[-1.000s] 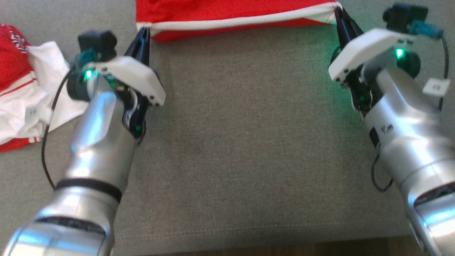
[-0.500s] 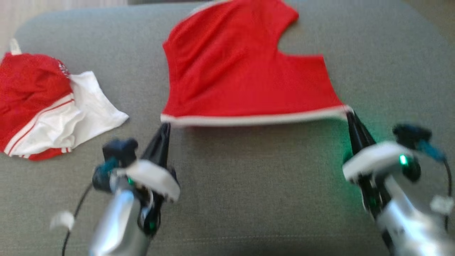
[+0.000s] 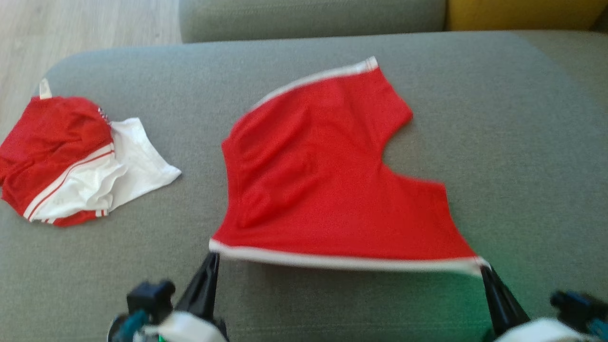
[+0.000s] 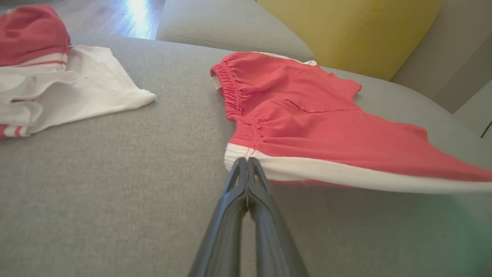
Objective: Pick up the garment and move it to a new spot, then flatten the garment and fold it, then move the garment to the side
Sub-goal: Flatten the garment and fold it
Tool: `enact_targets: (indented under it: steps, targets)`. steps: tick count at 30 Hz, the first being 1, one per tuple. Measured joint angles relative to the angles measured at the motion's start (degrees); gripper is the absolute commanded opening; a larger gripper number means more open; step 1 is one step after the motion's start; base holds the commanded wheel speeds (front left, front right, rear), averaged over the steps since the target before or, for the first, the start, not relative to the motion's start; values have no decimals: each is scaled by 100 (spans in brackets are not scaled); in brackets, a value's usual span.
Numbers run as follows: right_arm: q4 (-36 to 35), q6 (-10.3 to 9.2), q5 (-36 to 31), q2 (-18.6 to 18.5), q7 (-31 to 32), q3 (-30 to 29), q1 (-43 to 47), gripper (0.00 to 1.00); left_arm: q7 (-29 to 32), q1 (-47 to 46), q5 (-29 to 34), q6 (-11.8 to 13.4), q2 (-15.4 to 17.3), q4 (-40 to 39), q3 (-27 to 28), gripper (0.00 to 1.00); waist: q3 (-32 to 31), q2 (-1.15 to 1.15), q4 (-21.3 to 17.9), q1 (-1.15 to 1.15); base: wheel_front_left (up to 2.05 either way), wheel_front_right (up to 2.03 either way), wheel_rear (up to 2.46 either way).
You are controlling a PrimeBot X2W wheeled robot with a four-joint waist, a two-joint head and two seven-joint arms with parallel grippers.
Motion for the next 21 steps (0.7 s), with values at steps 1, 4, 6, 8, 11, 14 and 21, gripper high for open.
enact_targets:
  steps: [1, 4, 6, 8, 11, 14, 21]
  targets:
    - [-297, 0, -107, 79, 189, -109, 243, 0, 62, 174, -1, 41, 8, -146, 0, 0, -39, 0, -7, 0, 0, 0, 0]
    - [-973, 0, -270, 227, 650, -308, 720, 0, 275, 570, -83, 159, 19, -517, -1, 0, -108, 0, -35, 0, 0, 0, 0]
    - [-1254, 0, -335, 257, 822, -446, 827, 0, 381, 700, -123, 216, 16, -680, -4, 0, -154, 0, -36, 0, 0, 0, 0]
    - [-1450, 1, -349, 258, 933, -497, 851, 0, 409, 784, -200, 276, 15, -845, -1, 0, -162, 0, -33, 0, 0, 0, 0]
    - [-1516, 1, -233, 261, 975, -519, 847, 0, 510, 806, -199, 300, 25, -962, -3, 0, -143, 0, -15, 0, 0, 0, 0]
    - [-1448, 1, -144, 265, 973, -560, 725, 0, 671, 763, -134, 301, 111, -979, -48, 0, -70, 0, 4, 0, 0, 0, 0]
    - [-1106, 1, -204, 260, 967, -456, -559, 0, 927, -98, -125, 286, 137, -953, -23, 0, 273, 0, 34, 0, 0, 0, 0]
